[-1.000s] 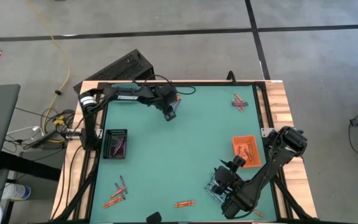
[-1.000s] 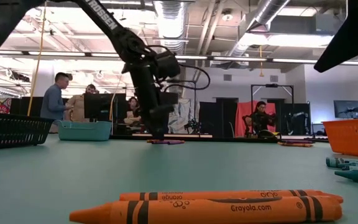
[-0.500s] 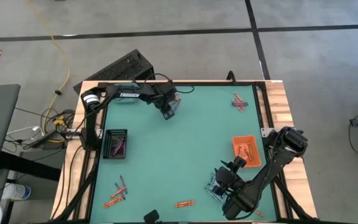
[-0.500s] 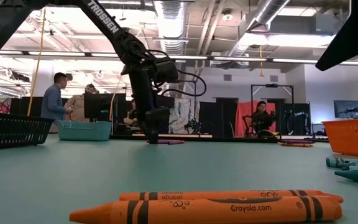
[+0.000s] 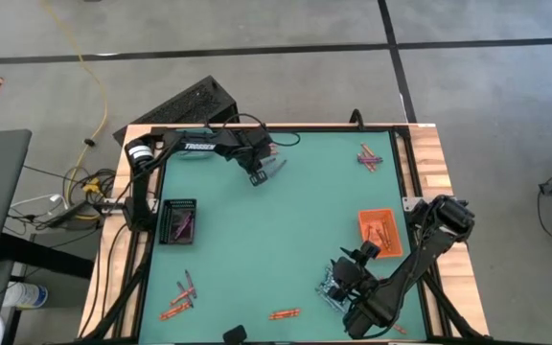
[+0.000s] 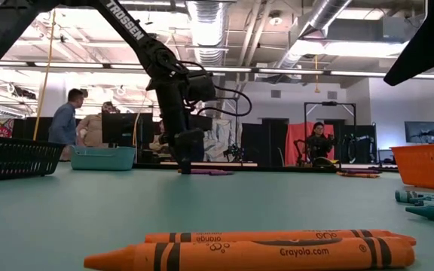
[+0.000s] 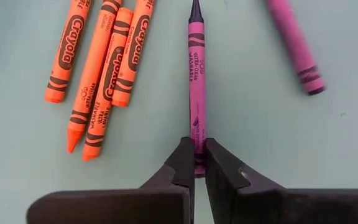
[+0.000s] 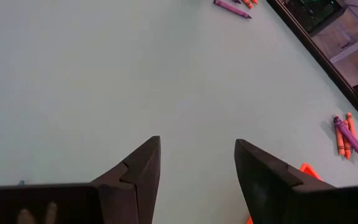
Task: Sort crayons
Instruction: Put the purple crayon into the black bin
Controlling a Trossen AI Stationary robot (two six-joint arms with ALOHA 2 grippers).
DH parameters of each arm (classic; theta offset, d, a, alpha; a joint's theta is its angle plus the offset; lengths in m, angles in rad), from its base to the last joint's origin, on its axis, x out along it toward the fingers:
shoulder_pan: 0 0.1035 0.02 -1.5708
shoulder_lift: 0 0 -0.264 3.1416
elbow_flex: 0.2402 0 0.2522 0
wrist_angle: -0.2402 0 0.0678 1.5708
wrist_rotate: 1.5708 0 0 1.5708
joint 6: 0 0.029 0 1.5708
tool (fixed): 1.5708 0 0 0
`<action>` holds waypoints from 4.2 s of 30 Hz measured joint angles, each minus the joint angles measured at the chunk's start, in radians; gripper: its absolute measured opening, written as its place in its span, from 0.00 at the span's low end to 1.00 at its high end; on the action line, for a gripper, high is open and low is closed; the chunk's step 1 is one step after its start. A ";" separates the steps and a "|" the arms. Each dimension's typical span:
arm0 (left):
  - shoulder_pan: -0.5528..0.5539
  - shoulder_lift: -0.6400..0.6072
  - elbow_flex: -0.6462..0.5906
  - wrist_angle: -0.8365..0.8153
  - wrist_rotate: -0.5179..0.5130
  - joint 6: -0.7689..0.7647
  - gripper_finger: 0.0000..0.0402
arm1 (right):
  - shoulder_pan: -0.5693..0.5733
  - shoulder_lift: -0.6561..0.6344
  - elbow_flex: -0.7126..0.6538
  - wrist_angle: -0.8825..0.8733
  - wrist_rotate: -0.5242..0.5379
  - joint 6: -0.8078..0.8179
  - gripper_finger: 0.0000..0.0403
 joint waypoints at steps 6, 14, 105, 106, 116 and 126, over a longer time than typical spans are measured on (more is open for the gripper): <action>-0.003 0.001 0.014 -0.008 -0.022 -0.002 0.01 | 0.000 0.000 0.000 0.000 -0.001 0.000 0.50; -0.031 0.003 0.081 -0.097 -0.012 0.028 0.00 | -0.003 0.000 0.000 0.000 0.013 -0.006 0.50; -0.181 -0.045 0.012 -0.046 -0.079 0.160 0.00 | -0.153 0.000 -0.266 0.378 -0.006 -0.274 0.44; -0.183 -0.055 0.024 -0.060 -0.081 0.160 0.00 | -0.153 0.000 -0.266 0.378 -0.006 -0.274 0.44; -0.234 -0.172 0.110 -0.339 -0.165 0.184 0.00 | -0.153 0.000 -0.266 0.370 -0.006 -0.278 0.44; -0.311 -0.340 0.115 -0.718 -0.267 -0.014 0.00 | -0.174 0.000 -0.266 0.344 0.038 -0.301 0.44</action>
